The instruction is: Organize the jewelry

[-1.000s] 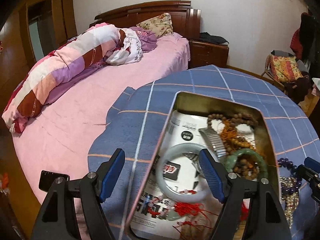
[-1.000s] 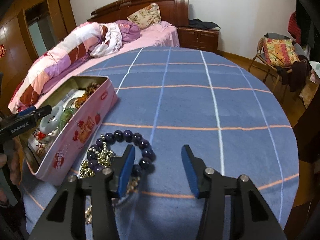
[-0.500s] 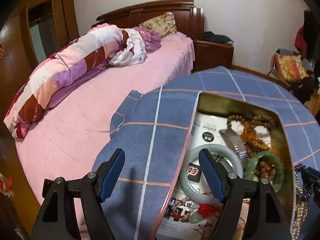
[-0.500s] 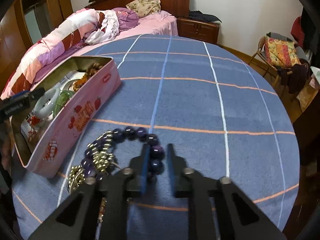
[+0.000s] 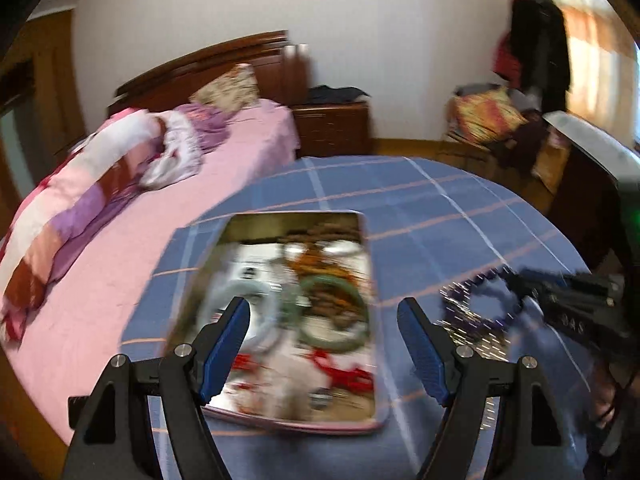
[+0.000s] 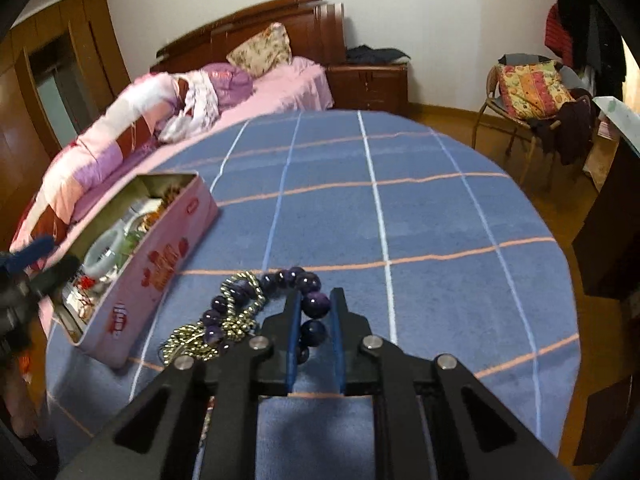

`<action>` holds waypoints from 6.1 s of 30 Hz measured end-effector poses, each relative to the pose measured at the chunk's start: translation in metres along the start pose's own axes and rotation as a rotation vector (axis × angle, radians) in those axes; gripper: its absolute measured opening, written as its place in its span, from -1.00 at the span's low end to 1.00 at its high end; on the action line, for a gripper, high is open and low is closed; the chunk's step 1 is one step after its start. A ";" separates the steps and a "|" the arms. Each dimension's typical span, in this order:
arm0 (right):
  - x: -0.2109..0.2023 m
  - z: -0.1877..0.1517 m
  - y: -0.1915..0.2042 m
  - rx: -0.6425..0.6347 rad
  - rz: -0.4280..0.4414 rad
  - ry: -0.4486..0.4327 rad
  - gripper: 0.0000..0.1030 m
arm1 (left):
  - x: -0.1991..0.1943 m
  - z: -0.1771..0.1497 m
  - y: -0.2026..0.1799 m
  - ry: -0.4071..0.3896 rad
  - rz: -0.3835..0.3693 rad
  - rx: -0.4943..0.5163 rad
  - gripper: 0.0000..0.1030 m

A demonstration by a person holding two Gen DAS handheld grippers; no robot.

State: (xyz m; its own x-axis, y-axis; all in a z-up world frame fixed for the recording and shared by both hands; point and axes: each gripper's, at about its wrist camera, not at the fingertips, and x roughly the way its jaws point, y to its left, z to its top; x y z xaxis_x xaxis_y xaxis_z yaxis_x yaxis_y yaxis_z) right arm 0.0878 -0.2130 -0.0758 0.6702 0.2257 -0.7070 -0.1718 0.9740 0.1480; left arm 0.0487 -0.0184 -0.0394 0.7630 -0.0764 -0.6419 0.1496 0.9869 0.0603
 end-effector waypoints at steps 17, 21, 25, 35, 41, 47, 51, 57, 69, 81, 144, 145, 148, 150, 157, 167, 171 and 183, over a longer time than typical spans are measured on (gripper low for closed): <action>-0.028 0.015 -0.025 0.090 -0.006 -0.120 -0.68 | 0.023 -0.012 -0.071 0.085 -0.131 0.157 0.48; -0.023 0.006 -0.033 0.093 -0.027 -0.103 -0.68 | 0.033 -0.016 -0.082 0.129 -0.160 0.175 0.48; -0.020 -0.005 -0.038 0.089 -0.039 -0.087 -0.68 | 0.043 -0.021 -0.088 0.179 -0.195 0.177 0.46; -0.017 -0.010 -0.039 0.085 -0.028 -0.070 -0.68 | 0.049 -0.021 -0.096 0.236 -0.291 0.166 -0.26; -0.019 -0.011 -0.041 0.092 -0.028 -0.077 -0.68 | 0.044 -0.019 -0.091 0.220 -0.313 0.147 -0.85; -0.022 -0.009 -0.048 0.111 -0.035 -0.089 -0.68 | 0.023 -0.007 -0.075 0.151 -0.315 0.102 -0.85; -0.021 -0.010 -0.049 0.115 -0.036 -0.085 -0.68 | 0.004 0.003 -0.065 0.084 -0.306 0.081 -0.84; -0.021 -0.009 -0.049 0.111 -0.034 -0.083 -0.68 | -0.003 0.011 -0.062 0.024 -0.273 0.108 -0.83; -0.019 -0.009 -0.049 0.111 -0.032 -0.081 -0.68 | 0.002 -0.003 -0.076 0.044 -0.302 0.190 -1.00; -0.017 -0.010 -0.049 0.111 -0.029 -0.076 -0.68 | 0.022 -0.003 -0.081 0.078 -0.317 0.169 0.23; -0.065 0.031 0.022 -0.025 0.084 -0.192 -0.68 | -0.059 0.051 0.048 -0.088 -0.192 0.027 -0.90; -0.066 0.033 0.026 -0.035 0.090 -0.194 -0.68 | -0.058 0.051 0.051 -0.089 -0.185 0.020 -0.90; -0.067 0.042 0.042 -0.073 0.100 -0.204 -0.68 | -0.054 0.051 0.064 -0.093 -0.170 -0.001 -0.90; -0.066 0.047 0.052 -0.094 0.107 -0.208 -0.68 | -0.053 0.052 0.071 -0.095 -0.162 -0.012 -0.90; -0.060 0.060 0.089 -0.162 0.155 -0.213 -0.68 | -0.040 0.048 0.094 -0.080 -0.130 -0.066 -0.90; -0.033 0.063 0.143 -0.246 0.214 -0.179 -0.68 | -0.020 0.036 0.103 -0.035 -0.112 -0.084 -0.90; -0.019 0.058 0.155 -0.262 0.227 -0.152 -0.68 | -0.014 0.033 0.103 -0.023 -0.108 -0.080 -0.90; 0.019 0.034 0.169 -0.285 0.239 -0.039 -0.68 | 0.014 0.016 0.101 0.052 -0.100 -0.072 -0.89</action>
State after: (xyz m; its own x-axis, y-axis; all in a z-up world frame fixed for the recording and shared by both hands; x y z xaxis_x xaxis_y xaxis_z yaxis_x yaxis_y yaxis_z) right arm 0.0963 -0.0429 -0.0404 0.6130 0.4521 -0.6480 -0.5175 0.8495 0.1032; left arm 0.0847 0.0780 -0.0305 0.7126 -0.1694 -0.6808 0.1763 0.9825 -0.0599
